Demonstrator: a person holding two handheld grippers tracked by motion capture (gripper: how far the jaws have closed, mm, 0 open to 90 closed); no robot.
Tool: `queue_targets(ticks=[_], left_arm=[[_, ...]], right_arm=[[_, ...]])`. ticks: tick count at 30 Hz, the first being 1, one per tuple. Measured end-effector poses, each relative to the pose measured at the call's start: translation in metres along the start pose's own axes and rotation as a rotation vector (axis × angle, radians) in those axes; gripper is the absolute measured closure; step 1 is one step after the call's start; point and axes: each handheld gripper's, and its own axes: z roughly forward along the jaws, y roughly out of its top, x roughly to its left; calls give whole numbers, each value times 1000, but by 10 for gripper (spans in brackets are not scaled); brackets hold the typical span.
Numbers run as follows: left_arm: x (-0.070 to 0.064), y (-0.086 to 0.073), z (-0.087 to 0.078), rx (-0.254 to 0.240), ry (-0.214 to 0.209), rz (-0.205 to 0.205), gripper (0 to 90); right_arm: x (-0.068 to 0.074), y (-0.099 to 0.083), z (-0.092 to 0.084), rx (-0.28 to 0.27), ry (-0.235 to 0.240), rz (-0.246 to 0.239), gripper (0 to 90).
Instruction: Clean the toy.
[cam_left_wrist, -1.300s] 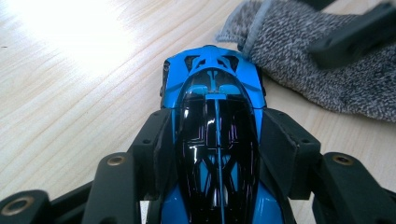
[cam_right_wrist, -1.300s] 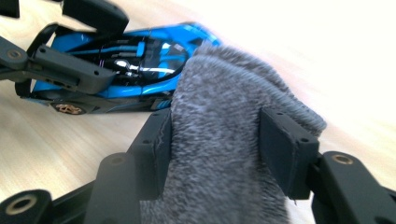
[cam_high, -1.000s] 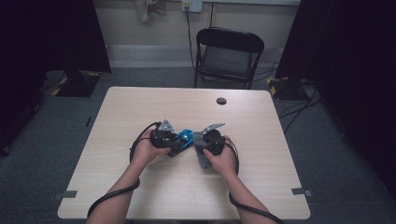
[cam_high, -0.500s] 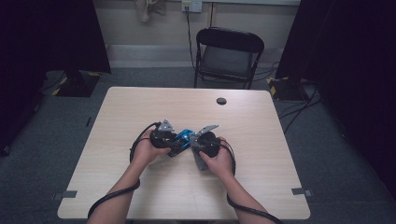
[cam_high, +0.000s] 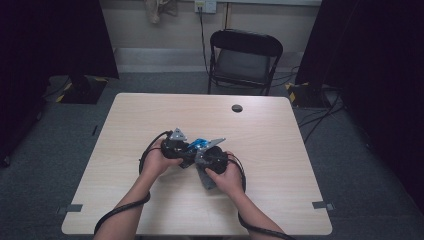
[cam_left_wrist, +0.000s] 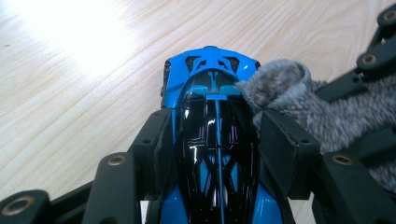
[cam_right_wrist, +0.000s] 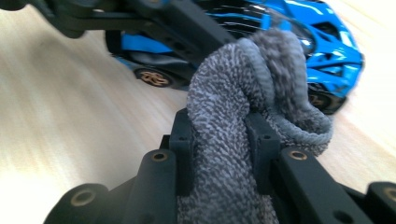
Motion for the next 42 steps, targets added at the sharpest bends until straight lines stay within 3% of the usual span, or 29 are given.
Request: queue_targets(ticks=[11,20,42], left_arm=[[-1,0,0,-7,5,-4,453],[-1,-1,-1,-6,7,-2,454],[-2,-1,0,-10,12,-15,453]], right_arm=[[15,-1,1,-12,48,-4,691],[16,-1,1,-14,72,0,693],[40,5,6,-13,138,-40,697]])
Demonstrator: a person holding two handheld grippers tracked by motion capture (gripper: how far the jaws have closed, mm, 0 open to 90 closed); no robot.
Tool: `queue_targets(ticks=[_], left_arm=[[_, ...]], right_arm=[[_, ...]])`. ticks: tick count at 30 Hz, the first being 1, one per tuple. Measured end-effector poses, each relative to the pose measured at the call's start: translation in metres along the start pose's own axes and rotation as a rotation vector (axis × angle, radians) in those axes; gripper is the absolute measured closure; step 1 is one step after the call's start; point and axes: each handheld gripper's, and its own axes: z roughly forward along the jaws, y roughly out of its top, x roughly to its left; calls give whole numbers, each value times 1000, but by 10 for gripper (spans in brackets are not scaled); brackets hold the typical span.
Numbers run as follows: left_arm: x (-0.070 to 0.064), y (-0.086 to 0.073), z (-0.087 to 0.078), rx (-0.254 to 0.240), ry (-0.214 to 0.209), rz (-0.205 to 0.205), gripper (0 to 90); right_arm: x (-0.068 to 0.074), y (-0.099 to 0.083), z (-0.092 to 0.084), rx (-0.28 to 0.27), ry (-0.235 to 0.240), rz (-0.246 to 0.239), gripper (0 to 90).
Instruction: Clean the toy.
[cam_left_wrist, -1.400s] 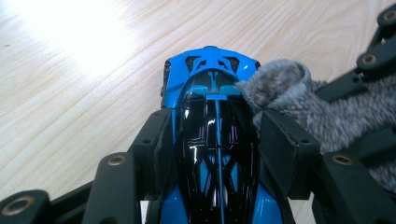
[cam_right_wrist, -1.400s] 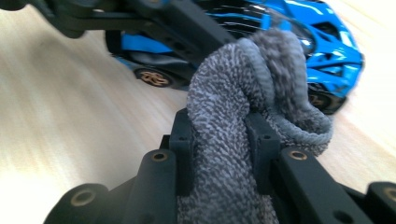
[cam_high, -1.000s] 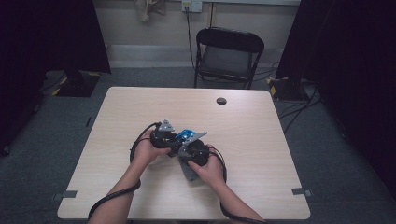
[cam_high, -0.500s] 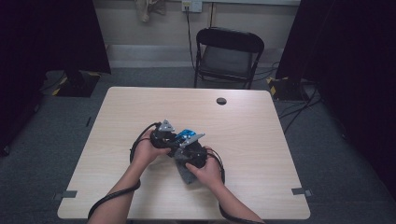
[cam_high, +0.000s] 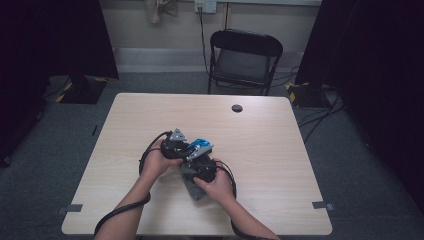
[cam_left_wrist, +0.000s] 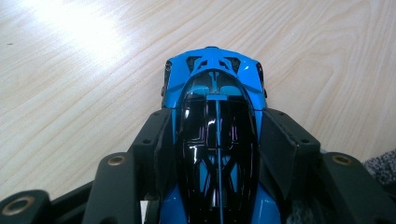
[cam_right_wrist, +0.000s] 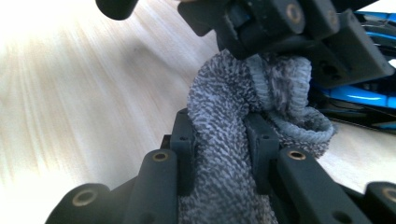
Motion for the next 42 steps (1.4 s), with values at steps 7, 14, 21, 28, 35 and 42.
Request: queue_targets(ticks=[7,14,21,28,35,42], left_arm=[[0,0,0,2,4,1,453],[0,0,0,4,5,7,453],[0,-1,0,-6,3,2,453],[-1,-2,0,-9,3,-4,453],[0,-2,-1,-10,0,-11,453],[0,-1,-1,-3,3,-2,453]], right_arm=[[3,1,0,3,18,-12,699],[9,2,1,6,57,-46,700],[13,2,-4,7,70,-68,701],[1,0,-27,7,45,-72,702],[-23,-9,-49,2,-13,-22,703],[-51,-14,-69,-24,-84,38,703]])
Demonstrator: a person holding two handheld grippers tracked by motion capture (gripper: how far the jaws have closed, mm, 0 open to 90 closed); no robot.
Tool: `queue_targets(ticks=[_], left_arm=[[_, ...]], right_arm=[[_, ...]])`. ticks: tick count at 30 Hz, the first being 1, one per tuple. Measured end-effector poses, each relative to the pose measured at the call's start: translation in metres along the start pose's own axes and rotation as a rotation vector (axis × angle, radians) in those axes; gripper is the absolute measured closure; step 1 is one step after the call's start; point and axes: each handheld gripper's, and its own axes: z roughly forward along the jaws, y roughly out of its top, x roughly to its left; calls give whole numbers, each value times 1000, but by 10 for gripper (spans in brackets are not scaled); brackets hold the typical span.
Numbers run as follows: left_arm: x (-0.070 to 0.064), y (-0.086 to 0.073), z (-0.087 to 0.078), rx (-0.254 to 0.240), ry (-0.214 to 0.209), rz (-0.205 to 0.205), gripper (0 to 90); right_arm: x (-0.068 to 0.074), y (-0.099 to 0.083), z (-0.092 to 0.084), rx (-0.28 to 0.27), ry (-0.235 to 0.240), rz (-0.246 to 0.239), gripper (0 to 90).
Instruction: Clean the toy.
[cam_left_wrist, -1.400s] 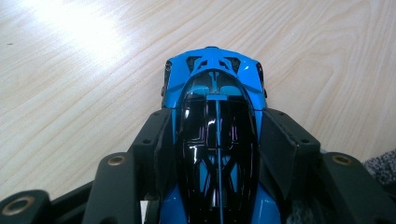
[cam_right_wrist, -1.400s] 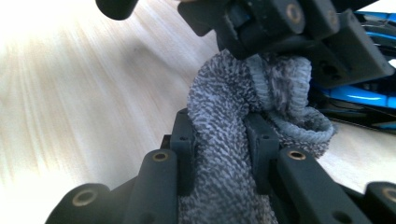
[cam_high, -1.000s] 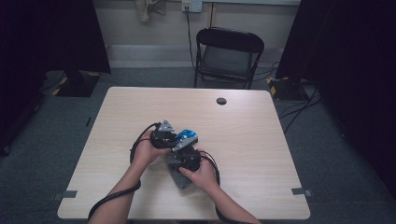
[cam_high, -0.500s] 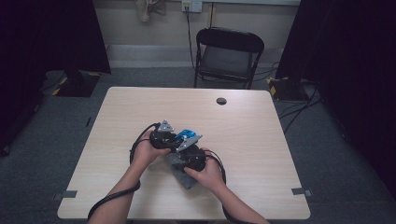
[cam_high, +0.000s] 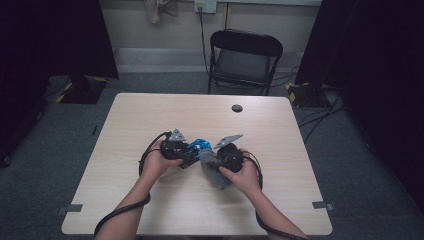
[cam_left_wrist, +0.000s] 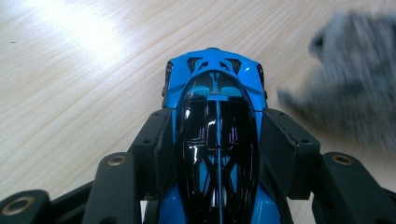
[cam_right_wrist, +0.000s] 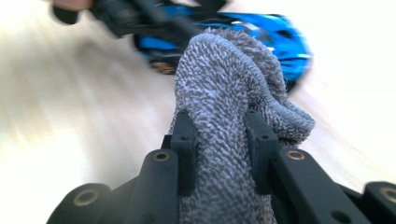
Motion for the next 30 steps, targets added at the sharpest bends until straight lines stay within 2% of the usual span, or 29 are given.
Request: queue_targets(ticks=[8,13,18,20,23,26,27,30], left_arm=[[0,0,0,0,0,-2,453],[0,0,0,2,-2,1,453],[0,0,0,2,-1,2,453],[0,-1,0,-2,1,1,453],[0,-1,-1,-3,-1,2,453],[0,-1,-1,-2,1,6,453],[0,-1,-1,-2,2,4,453],[0,-1,-1,-1,2,5,453]], right_arm=[[-32,-1,-5,5,-109,66,703],[-41,1,7,13,-137,100,703],[-45,3,23,43,-158,112,702],[-44,2,30,45,-138,134,702],[-38,0,40,53,-114,126,701],[-35,1,42,45,-101,126,701],[-32,3,43,52,-96,110,701],[-28,3,43,55,-87,101,701]])
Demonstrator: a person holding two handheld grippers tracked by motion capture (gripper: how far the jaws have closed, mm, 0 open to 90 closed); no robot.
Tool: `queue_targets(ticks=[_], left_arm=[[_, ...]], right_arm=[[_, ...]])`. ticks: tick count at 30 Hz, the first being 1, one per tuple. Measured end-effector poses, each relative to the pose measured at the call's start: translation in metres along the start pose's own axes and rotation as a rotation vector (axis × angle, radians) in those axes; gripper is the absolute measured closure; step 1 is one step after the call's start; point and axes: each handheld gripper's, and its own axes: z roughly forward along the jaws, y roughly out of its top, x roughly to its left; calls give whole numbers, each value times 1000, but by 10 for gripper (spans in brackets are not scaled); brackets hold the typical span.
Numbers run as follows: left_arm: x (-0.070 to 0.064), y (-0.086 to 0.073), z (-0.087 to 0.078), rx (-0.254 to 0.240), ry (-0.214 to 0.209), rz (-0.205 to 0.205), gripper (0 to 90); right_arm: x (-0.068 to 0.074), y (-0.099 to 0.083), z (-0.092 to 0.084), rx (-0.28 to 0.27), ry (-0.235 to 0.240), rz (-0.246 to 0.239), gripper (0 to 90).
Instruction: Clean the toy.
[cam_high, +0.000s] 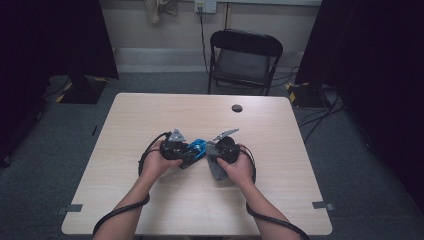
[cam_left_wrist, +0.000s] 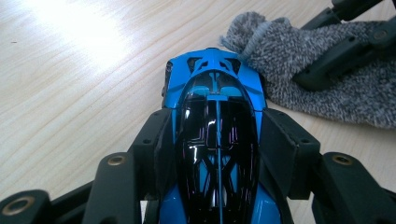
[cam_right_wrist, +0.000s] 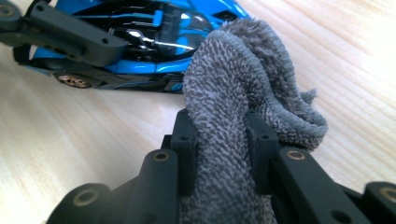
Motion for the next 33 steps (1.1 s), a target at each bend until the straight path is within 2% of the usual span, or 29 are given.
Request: queue_targets(ticks=[21,26,33], left_arm=[[-1,1,0,3,3,-3,453],[-1,1,0,5,2,-1,453],[-1,1,0,7,3,0,453]], right_arm=[[22,-1,2,-3,54,-33,701],[28,0,4,-6,79,-36,701],[33,1,6,-6,80,-47,701]])
